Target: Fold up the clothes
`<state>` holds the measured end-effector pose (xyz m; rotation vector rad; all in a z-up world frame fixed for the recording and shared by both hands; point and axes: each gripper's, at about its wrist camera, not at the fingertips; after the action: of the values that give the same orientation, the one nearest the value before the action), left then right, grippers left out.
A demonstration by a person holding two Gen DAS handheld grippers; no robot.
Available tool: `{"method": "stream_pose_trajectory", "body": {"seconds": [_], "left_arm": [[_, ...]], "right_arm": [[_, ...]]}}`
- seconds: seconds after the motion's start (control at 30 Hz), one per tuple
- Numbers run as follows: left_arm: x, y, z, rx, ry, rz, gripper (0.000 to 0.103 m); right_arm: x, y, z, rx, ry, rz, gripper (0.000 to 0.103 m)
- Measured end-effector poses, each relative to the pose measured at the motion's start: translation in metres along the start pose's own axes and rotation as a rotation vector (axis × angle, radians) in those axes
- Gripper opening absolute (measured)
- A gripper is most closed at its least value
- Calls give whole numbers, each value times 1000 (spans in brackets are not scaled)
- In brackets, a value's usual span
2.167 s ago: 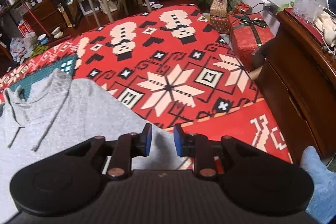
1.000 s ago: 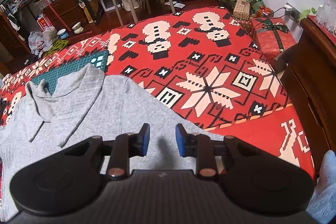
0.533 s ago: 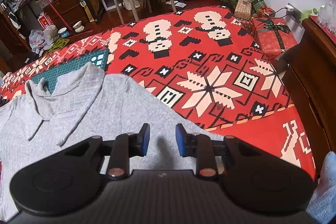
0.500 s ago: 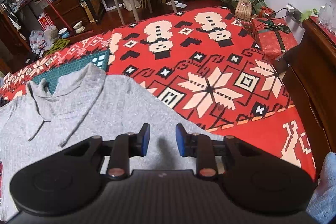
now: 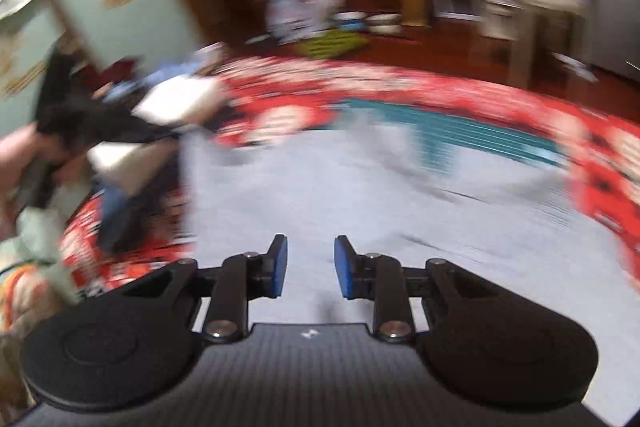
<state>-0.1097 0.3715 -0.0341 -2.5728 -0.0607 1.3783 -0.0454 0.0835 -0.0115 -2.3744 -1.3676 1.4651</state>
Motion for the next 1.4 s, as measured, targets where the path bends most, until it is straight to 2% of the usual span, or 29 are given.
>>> {"method": "stream_pose_trajectory", "body": {"seconds": [0.1,0.2,0.4,0.53,0.7,0.83,0.9,0.97,1.07,1.27,1.4], "left_arm": [[4,-4,-2,5,5,24,4],[10,-9,-2,-1,4,54,4],[18,-19,0,-56,-13,115,4],[20,-23,0,-76,-14,135,4],[21,-27,1,-89,-23,137,4],[21,-27,2,-87,-30,130,4],[21,-26,1,-85,-33,125,4],[21,-26,0,-73,-46,104,4],[22,-24,-2,-53,-67,70,4],[41,-14,-2,-11,-121,41,4],[37,-6,-3,5,-160,10,4]], "right_arm": [[43,-47,2,-100,-47,-67,28],[79,-83,10,-174,-84,-93,20],[121,-120,21,-292,-108,-71,19],[145,-123,21,-319,-123,-16,20],[155,-120,24,-361,-96,26,19],[156,-122,29,-428,-80,57,6],[152,-120,28,-387,-90,26,5],[145,-114,25,-273,-120,-77,5],[135,-116,28,-217,-151,-172,5],[145,-112,32,-177,-171,-172,5],[149,-112,38,-174,-184,-176,5]]}}
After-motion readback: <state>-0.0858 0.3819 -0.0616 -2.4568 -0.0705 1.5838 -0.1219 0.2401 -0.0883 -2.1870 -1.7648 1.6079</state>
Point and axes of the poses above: each gripper's, at about its wrist camera, not at the fingertips, and x roughly the way its jaws point, y to its right, z to its underside, and after that the axes turned 14 degrees about x, right-handed
